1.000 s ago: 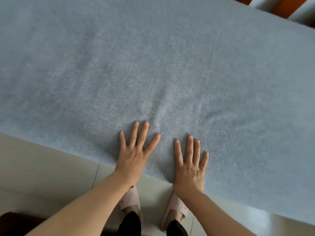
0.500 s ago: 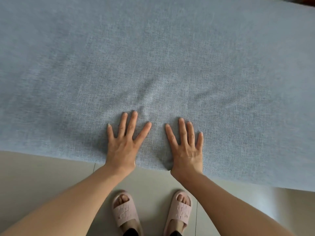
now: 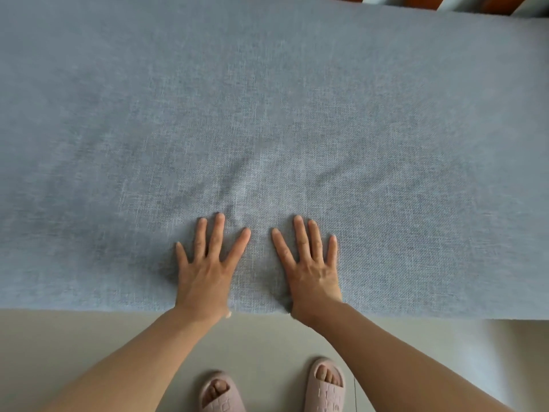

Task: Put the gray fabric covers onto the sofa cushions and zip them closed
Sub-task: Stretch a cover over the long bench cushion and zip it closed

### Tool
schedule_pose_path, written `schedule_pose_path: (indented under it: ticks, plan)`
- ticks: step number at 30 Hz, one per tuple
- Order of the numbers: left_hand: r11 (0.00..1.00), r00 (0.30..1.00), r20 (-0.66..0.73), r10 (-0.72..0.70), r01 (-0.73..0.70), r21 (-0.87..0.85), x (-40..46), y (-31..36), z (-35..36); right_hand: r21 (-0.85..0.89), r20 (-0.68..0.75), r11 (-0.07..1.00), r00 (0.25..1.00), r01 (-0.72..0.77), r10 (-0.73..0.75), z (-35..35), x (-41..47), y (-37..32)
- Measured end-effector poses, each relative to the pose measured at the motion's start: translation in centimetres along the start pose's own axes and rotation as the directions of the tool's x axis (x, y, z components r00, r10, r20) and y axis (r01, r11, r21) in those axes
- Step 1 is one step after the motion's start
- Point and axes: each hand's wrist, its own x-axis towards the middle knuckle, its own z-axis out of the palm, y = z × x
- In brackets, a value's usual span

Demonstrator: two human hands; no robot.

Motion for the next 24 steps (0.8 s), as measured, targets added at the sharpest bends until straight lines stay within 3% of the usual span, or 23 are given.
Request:
schedule_pose_path:
  ticks: [4, 6, 9, 13, 20, 22, 24]
  plan:
    - [0.968, 0.991, 0.022, 0.131, -0.123, -0.219, 1.3, 0.2, -3.6, 0.228, -0.036, 0.968, 0.994, 0.106, -0.1, -2.2, -0.6, 2.1]
    - [0.946, 0.99, 0.023, 0.142, -0.129, -0.297, 2.7, 1.2, -5.4, 0.371, -0.096, 0.927, 0.995, 0.055, -0.02, -3.5, -1.1, 3.6]
    - [0.931, 0.988, 0.086, 0.126, -0.088, -0.353, 5.0, 3.7, -7.3, 0.43, -0.097, 0.9, 0.987, -0.072, 0.125, -4.5, -1.5, 6.1]
    - [0.938, 0.983, 0.121, 0.14, -0.092, -0.333, 7.7, 7.5, -8.6, 0.424, -0.114, 0.891, 0.966, -0.166, 0.234, -5.4, -0.5, 10.8]
    - [0.96, 0.985, 0.062, 0.163, -0.144, -0.238, 12.7, 16.5, -11.4, 0.438, -0.093, 0.855, 0.932, -0.278, 0.351, -4.8, 0.3, 23.3]
    - [0.961, 0.979, 0.05, 0.196, -0.182, -0.206, 13.9, 20.3, -12.2, 0.448, -0.051, 0.813, 0.898, -0.371, 0.438, -3.4, -0.9, 27.5]
    - [0.949, 0.958, 0.052, 0.283, -0.271, -0.164, 15.0, 24.5, -12.9, 0.478, 0.004, 0.708, 0.808, -0.519, 0.59, -1.9, -2.8, 31.7]
